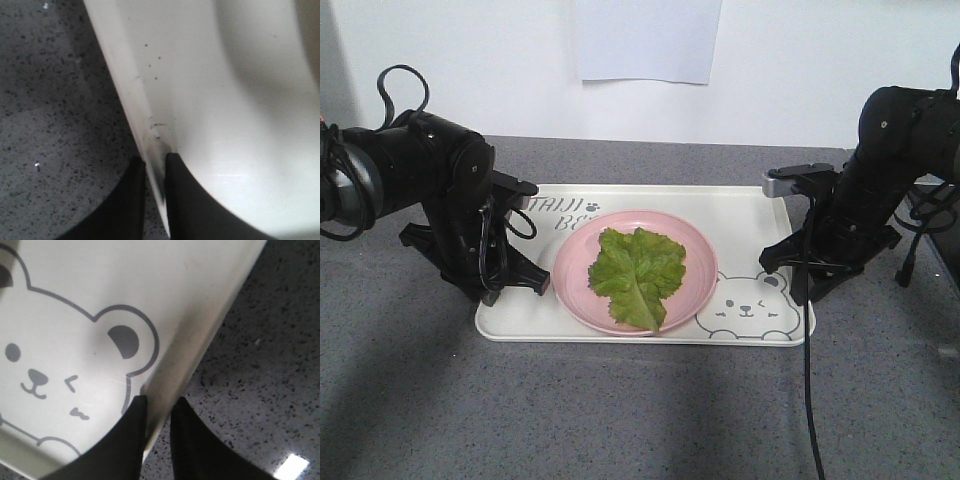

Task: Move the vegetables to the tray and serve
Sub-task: 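Lower the tray onto the countertop with both grippers, then open both grippers and lift them away from the tray edges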

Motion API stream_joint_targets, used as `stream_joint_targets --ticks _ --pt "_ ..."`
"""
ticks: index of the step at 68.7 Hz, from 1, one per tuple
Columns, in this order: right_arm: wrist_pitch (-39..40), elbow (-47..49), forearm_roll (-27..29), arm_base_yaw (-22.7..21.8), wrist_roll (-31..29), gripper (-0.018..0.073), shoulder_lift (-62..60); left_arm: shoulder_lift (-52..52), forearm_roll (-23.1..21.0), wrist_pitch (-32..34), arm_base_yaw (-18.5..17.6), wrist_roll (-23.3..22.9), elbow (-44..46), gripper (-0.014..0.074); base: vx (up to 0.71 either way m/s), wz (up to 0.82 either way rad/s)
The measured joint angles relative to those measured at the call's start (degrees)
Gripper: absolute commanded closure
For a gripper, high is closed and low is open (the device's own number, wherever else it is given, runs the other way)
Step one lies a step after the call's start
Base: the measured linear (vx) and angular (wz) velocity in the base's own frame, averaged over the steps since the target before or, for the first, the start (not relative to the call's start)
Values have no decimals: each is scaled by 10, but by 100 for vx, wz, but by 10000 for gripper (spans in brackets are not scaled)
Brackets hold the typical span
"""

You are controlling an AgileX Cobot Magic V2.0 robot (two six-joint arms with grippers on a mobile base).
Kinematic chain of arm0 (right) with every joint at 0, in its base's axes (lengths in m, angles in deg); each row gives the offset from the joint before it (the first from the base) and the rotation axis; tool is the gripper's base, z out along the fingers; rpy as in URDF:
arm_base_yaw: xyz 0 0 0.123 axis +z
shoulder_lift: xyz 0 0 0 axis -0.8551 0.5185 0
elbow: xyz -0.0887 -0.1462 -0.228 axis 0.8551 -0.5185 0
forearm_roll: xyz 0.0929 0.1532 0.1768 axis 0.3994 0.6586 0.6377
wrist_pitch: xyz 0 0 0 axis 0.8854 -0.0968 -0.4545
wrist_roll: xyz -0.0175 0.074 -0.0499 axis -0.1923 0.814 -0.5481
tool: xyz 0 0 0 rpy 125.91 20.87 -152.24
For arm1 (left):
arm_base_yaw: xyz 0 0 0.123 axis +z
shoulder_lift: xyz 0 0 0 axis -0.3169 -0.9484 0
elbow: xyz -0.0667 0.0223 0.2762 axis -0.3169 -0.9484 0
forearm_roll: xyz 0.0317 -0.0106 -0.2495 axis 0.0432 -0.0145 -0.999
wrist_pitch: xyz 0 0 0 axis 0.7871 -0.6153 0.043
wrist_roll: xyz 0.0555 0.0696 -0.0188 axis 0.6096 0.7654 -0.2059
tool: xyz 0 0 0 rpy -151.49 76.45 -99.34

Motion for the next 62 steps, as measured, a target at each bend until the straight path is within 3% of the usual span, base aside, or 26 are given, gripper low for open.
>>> stream_joint_targets --ticks 23,45,62 --pt "-9 0 2 6 7 155 0 -1 -10 1 -1 4 1 493 0 0" --pt "2 2 8 6 29 146 0 -1 -15 -10 -7 22 1 298 0 0" --pt "6 2 -2 11 54 146 -1 -1 -18 -10 -11 23 1 267 0 0"
